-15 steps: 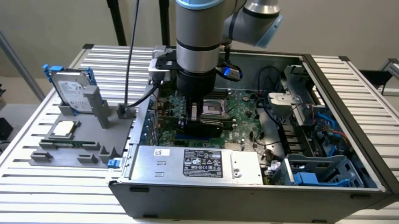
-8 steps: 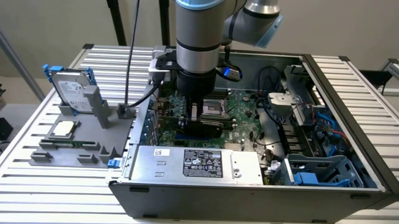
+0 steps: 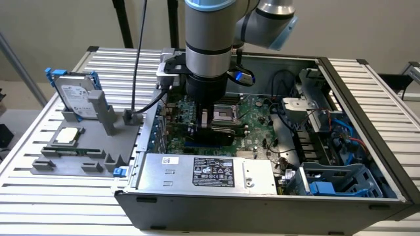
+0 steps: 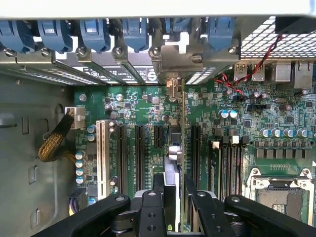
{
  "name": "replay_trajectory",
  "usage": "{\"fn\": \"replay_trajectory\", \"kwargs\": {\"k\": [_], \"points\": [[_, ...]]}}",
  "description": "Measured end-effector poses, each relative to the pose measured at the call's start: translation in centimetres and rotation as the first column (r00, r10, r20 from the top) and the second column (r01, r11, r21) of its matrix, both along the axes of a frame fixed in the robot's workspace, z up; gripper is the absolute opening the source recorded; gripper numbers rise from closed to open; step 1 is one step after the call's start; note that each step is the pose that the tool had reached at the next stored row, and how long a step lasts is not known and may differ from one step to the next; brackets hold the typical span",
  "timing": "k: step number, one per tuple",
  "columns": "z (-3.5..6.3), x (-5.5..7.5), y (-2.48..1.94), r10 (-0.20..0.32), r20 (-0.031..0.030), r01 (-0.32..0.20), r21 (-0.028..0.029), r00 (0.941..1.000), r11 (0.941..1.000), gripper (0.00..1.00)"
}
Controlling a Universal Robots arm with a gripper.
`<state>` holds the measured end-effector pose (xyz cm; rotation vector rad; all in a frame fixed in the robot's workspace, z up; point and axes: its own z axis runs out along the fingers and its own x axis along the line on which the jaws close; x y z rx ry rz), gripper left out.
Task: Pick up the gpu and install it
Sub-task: 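Insert the gpu into the slot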
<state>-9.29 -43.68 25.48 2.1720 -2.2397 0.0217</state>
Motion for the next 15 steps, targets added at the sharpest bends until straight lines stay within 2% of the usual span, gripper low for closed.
{"fn": "replay_trajectory", "kwargs": {"k": [4,8,10,13,15], "points": [[0.65,0.00,-0.01,0.000,-0.0003,0.000,-0.0032,1.0000,1.0000,0.27],[0.75,0.00,-0.01,0.001,0.0018,-0.001,-0.0054,1.0000,1.0000,0.27],[0.75,-0.01,0.00,0.002,0.0073,-0.002,-0.0060,1.0000,1.0000,0.27],[0.75,0.00,0.00,0.003,0.0210,-0.003,-0.0061,0.9998,1.0000,0.27],[0.70,0.00,0.00,0.003,0.0249,-0.003,-0.0063,0.9997,1.0000,0.27]]}}
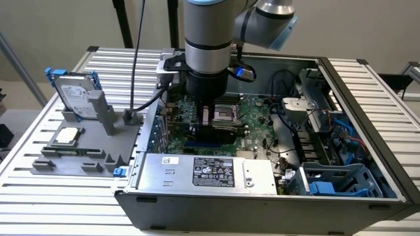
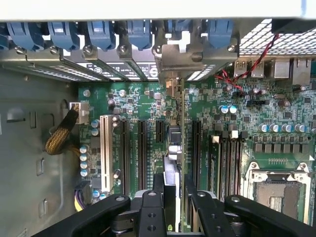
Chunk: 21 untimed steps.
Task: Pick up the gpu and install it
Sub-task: 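Insert the gpu into the slot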
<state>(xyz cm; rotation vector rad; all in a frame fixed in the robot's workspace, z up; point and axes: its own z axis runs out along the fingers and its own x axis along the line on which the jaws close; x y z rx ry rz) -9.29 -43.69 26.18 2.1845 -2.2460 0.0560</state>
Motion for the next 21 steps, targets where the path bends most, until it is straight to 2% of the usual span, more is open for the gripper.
{"fn": "replay_trajectory", "kwargs": {"k": [8,12,21], "points": [[-0.20,-0.26,0.24,0.000,0.0011,0.000,0.0002,1.0000,1.0000,0.27],[-0.53,-0.50,0.28,0.000,0.0010,0.000,-0.0025,1.0000,1.0000,0.27],[-0.90,-0.59,0.77,0.000,0.0008,0.000,-0.0038,1.0000,1.0000,0.27]]}}
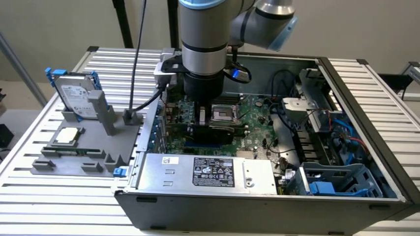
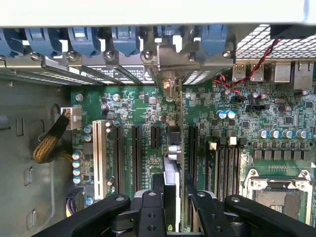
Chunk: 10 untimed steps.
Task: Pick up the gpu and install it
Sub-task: 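Insert the gpu into the slot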
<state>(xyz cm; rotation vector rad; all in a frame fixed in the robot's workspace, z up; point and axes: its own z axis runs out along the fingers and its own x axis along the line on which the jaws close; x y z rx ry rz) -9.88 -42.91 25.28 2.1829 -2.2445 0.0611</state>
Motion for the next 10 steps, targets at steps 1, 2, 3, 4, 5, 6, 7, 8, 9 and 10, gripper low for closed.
{"fn": "replay_trajectory", "kwargs": {"k": [1,2,3,4,5,6,7,8,9,10], "points": [[-0.02,-0.01,0.03,0.000,0.0001,0.000,0.0002,1.0000,1.0000,0.27],[-0.04,-0.02,0.04,0.000,0.0001,0.000,0.0002,1.0000,1.0000,0.27],[-0.06,-0.03,0.04,0.000,0.0000,0.000,0.0001,1.0000,1.0000,0.27],[-0.07,-0.06,0.04,0.000,-0.0001,0.000,-0.0003,1.0000,1.0000,0.27],[-0.09,-0.08,0.04,0.000,0.0000,0.000,-0.0006,1.0000,1.0000,0.27],[-0.10,-0.09,0.03,0.000,0.0002,0.000,-0.0008,1.0000,1.0000,0.27],[-0.12,-0.11,0.03,0.000,0.0003,0.000,-0.0007,1.0000,1.0000,0.27],[-0.12,-0.12,0.02,0.000,0.0004,0.000,-0.0007,1.0000,1.0000,0.27],[-0.13,-0.13,-0.01,0.000,0.0003,0.000,-0.0006,1.0000,1.0000,0.27],[-0.14,-0.13,-0.06,0.000,0.0004,0.000,-0.0004,1.0000,1.0000,0.27]]}}
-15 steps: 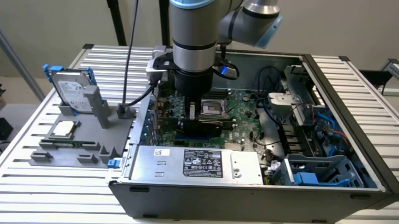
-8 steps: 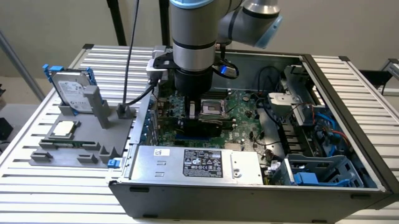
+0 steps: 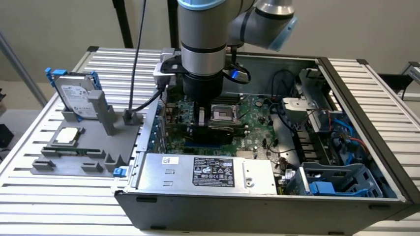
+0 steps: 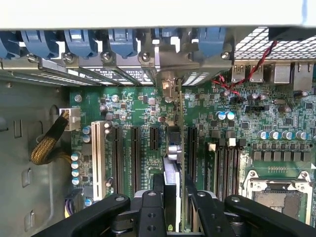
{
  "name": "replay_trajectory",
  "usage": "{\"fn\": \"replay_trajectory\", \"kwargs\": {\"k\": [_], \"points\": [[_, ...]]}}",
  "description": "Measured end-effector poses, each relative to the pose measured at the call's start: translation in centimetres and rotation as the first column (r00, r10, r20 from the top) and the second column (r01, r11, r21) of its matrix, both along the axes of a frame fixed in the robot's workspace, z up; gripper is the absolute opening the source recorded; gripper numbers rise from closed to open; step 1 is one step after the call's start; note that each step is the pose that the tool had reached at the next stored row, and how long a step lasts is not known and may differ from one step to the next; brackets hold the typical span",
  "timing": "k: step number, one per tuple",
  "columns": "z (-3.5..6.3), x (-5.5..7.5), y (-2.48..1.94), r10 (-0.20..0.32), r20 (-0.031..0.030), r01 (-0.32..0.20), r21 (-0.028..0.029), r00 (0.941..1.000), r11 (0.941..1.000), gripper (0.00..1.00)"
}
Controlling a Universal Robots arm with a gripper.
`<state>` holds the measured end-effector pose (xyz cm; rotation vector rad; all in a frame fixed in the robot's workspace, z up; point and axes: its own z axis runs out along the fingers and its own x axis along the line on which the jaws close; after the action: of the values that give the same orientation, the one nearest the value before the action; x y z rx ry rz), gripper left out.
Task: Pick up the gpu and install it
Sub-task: 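Insert the gpu into the slot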
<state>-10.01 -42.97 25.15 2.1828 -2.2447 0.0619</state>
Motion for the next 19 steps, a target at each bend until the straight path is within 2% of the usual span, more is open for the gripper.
{"fn": "replay_trajectory", "kwargs": {"k": [6,19], "points": [[-0.01,-0.01,-0.48,0.000,-0.0001,0.000,-0.0004,1.0000,1.0000,0.27],[-0.50,0.01,-0.52,0.000,-0.0004,0.000,-0.0009,1.0000,1.0000,0.27]]}}
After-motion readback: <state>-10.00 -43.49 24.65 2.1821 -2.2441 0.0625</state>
